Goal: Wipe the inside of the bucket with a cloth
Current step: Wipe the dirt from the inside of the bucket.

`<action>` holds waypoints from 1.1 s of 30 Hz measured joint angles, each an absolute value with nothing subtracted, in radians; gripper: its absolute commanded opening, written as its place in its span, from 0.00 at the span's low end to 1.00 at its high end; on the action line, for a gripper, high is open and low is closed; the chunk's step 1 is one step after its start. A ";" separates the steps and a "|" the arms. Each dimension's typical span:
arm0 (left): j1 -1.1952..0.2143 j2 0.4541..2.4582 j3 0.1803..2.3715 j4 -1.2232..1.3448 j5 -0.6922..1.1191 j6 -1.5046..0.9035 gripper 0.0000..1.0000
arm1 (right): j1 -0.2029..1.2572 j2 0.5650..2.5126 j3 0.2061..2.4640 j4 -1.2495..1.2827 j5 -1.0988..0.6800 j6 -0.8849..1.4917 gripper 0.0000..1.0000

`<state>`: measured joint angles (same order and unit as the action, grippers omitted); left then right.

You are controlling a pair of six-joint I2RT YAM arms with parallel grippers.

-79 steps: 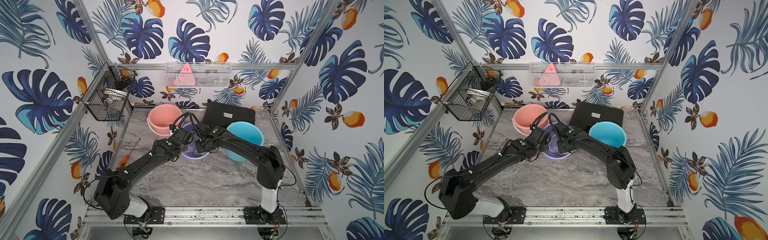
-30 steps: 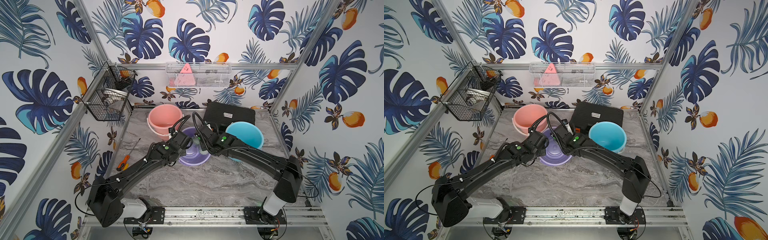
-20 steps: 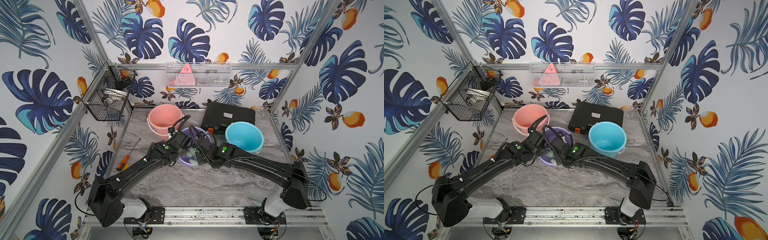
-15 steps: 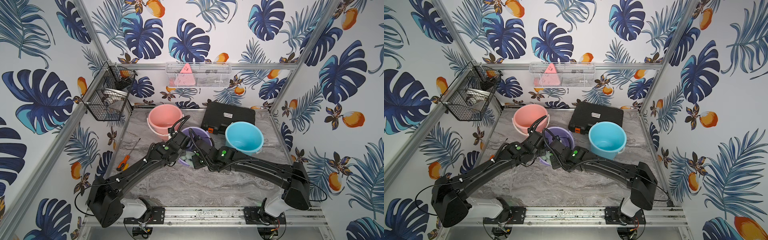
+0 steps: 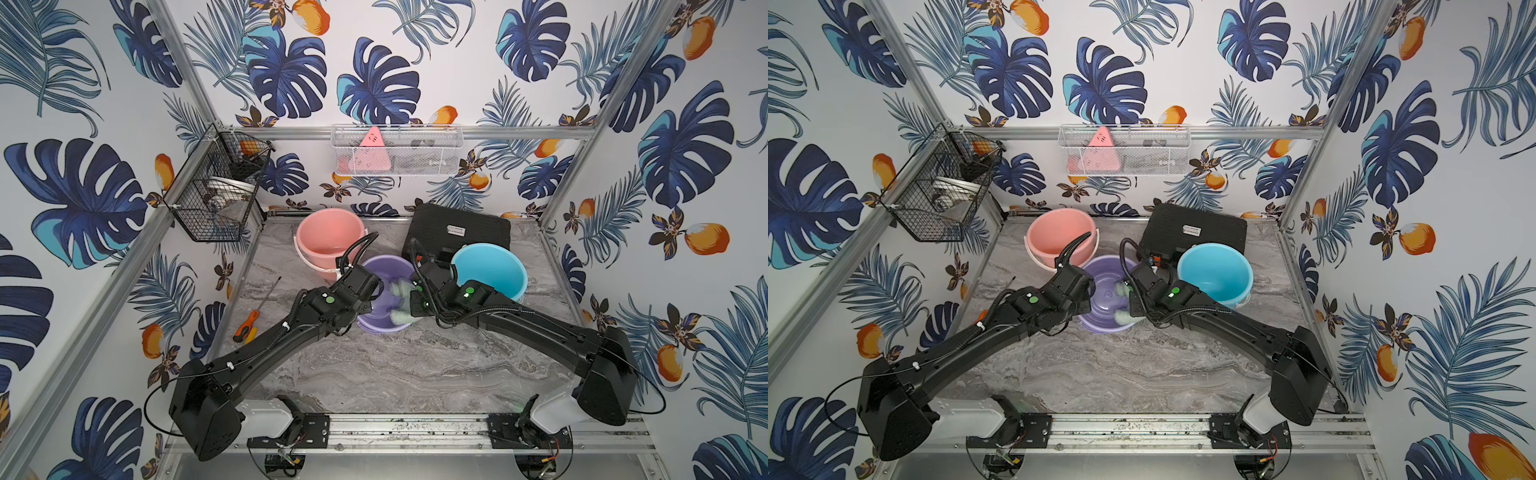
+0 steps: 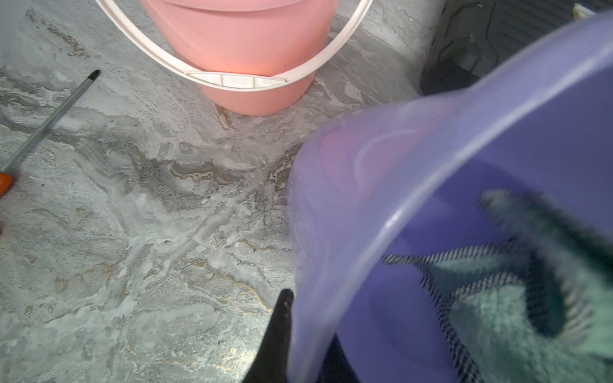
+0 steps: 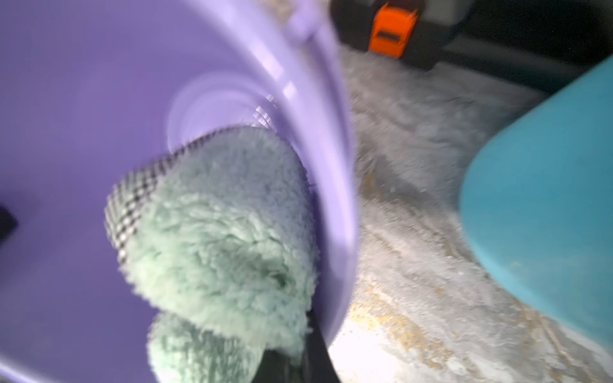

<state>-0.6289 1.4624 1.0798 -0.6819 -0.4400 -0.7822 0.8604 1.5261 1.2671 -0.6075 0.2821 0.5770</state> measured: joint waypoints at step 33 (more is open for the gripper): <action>-0.662 1.516 1.062 -0.600 -0.410 -0.786 0.00 | 0.876 1.805 1.653 -0.516 0.187 0.503 0.00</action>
